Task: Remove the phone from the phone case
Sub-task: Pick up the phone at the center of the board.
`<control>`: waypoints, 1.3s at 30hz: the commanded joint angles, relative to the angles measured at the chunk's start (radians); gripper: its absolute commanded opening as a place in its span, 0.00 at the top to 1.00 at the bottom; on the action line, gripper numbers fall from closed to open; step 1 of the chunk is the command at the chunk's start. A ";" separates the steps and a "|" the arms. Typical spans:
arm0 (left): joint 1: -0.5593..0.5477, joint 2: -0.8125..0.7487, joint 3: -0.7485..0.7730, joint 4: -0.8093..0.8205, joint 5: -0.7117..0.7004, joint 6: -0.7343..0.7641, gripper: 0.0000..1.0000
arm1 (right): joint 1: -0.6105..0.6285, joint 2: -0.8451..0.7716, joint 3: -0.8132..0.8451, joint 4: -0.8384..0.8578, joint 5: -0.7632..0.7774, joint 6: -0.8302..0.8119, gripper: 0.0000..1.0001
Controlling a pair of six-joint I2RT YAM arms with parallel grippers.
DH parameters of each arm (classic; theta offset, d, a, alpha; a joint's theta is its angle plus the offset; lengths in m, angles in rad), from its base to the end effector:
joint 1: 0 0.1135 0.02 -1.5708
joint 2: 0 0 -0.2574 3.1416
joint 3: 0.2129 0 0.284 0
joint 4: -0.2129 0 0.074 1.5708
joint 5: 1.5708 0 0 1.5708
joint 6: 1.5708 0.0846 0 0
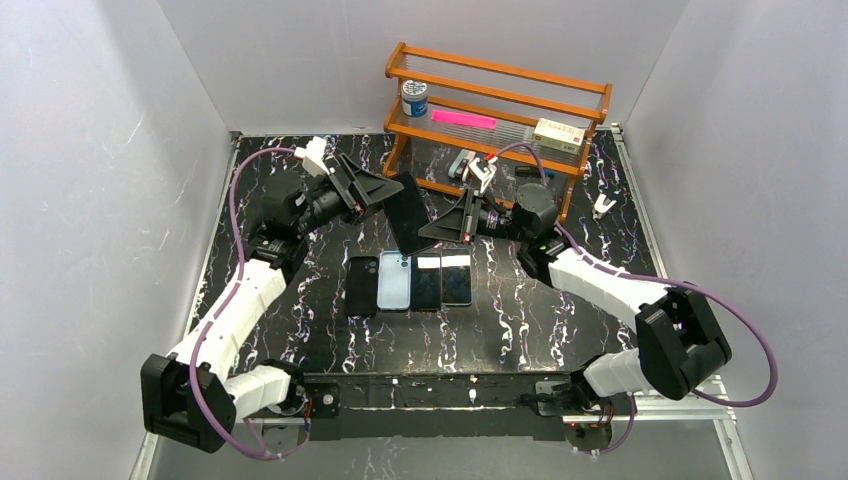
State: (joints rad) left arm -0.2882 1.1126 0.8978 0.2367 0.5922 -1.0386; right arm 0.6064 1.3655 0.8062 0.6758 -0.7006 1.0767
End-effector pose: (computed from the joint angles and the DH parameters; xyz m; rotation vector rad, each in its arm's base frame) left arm 0.3071 -0.1403 0.3470 -0.1284 1.7571 -1.4630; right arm 0.2749 0.2570 0.2852 -0.2760 1.7726 1.7947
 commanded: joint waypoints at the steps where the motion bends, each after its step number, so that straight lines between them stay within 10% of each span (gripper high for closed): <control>1: -0.034 0.016 -0.002 0.112 0.049 -0.039 0.08 | -0.002 0.007 0.077 0.169 -0.074 0.051 0.99; 10: -0.049 0.058 -0.012 0.228 0.090 -0.087 0.32 | -0.017 0.044 0.106 0.238 -0.126 0.116 0.99; 20: -0.051 0.062 -0.011 0.265 0.055 -0.117 1.00 | -0.035 0.051 0.116 0.200 -0.125 0.094 0.92; 33: -0.083 -0.046 -0.067 0.319 -0.261 -0.221 1.00 | -0.008 -0.068 0.005 0.173 0.067 0.039 0.23; 39: -0.110 -0.079 -0.126 0.406 -0.387 -0.299 1.00 | 0.037 -0.116 -0.041 0.157 0.158 0.023 0.17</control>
State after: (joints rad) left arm -0.3775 1.0904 0.7967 0.5037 0.3389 -1.2613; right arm 0.6147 1.2926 0.7914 0.8074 -0.6247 1.1290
